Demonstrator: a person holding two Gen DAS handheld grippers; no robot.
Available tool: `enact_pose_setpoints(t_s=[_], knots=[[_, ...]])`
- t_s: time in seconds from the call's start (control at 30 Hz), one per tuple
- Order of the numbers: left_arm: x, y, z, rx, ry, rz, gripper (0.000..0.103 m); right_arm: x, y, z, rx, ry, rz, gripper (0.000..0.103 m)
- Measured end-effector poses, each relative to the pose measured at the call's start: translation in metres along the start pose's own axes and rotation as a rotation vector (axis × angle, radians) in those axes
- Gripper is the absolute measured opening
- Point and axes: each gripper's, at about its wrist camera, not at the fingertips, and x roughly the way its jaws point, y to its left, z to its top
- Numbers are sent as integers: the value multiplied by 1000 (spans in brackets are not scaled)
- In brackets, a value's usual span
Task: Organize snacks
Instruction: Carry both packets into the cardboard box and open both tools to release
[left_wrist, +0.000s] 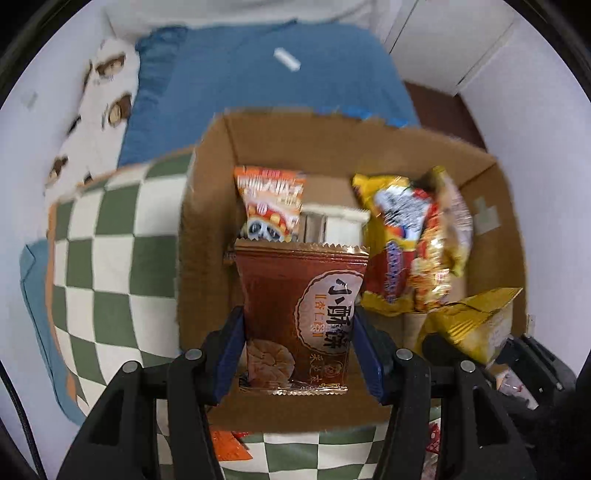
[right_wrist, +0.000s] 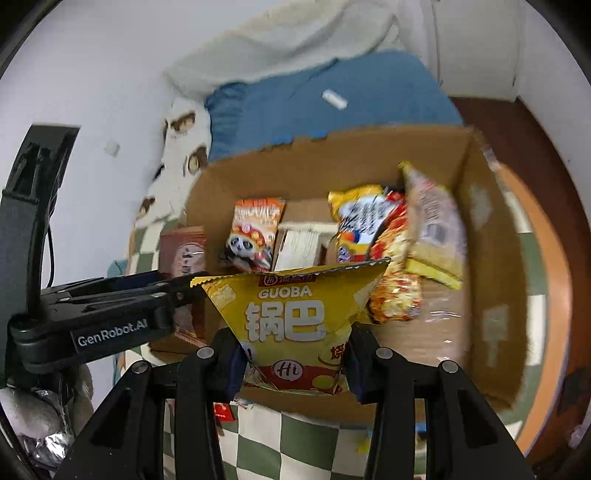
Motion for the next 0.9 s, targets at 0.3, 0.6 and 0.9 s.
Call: enact_pose_setpoints(t_s=[0.3, 0.6, 0.9], knots=[[53, 17, -3, -52, 192, -37, 54, 65, -2, -2, 13, 191, 71, 47], [52, 15, -4, -70, 181, -51, 82, 88, -6, -2, 23, 280, 48, 96], [40, 13, -10, -81, 130, -41, 82, 67, -19, -5, 36, 283, -42, 96]])
